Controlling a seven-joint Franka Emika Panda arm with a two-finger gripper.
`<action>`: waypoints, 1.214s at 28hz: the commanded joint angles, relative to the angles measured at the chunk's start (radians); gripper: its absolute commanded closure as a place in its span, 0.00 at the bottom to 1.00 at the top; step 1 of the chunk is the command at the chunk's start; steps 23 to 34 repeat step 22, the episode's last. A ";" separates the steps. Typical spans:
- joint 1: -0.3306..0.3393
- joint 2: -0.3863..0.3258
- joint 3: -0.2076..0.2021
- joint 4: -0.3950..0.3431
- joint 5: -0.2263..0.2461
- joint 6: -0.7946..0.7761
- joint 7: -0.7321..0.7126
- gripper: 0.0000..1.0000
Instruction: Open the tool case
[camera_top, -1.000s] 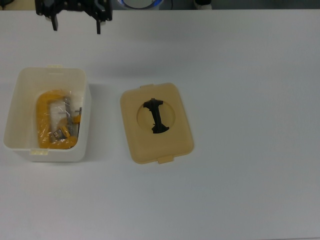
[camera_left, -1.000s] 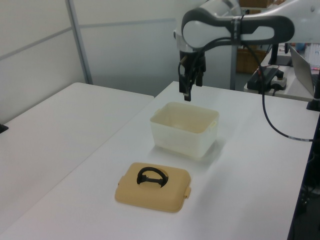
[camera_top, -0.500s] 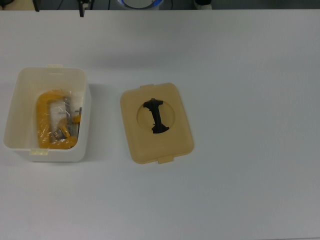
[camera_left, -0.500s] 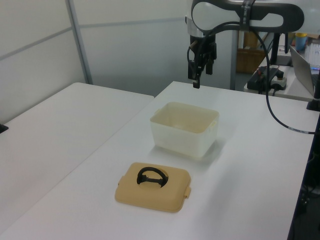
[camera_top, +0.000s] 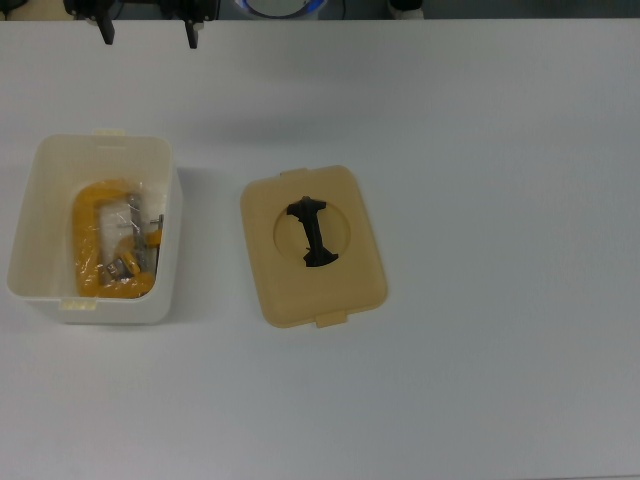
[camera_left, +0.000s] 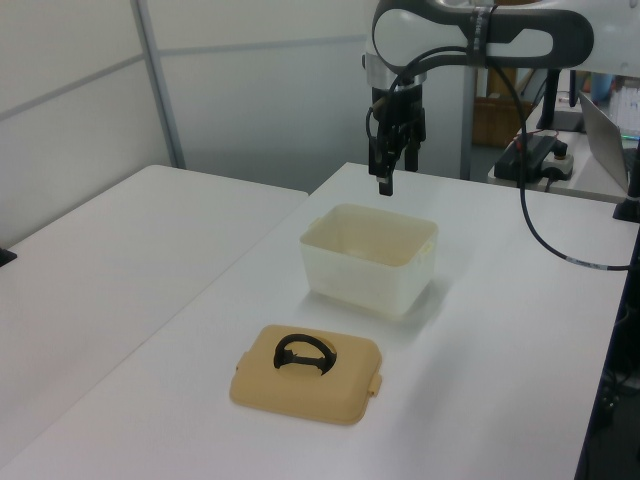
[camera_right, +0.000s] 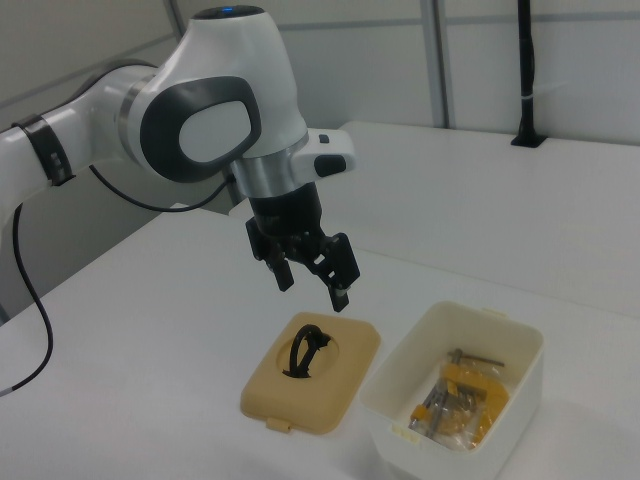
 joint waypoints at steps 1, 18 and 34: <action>0.007 0.005 0.004 0.008 0.022 -0.017 -0.026 0.00; 0.035 0.022 0.034 0.016 0.048 0.024 -0.011 0.00; 0.033 0.017 0.034 0.016 0.077 0.024 0.002 0.00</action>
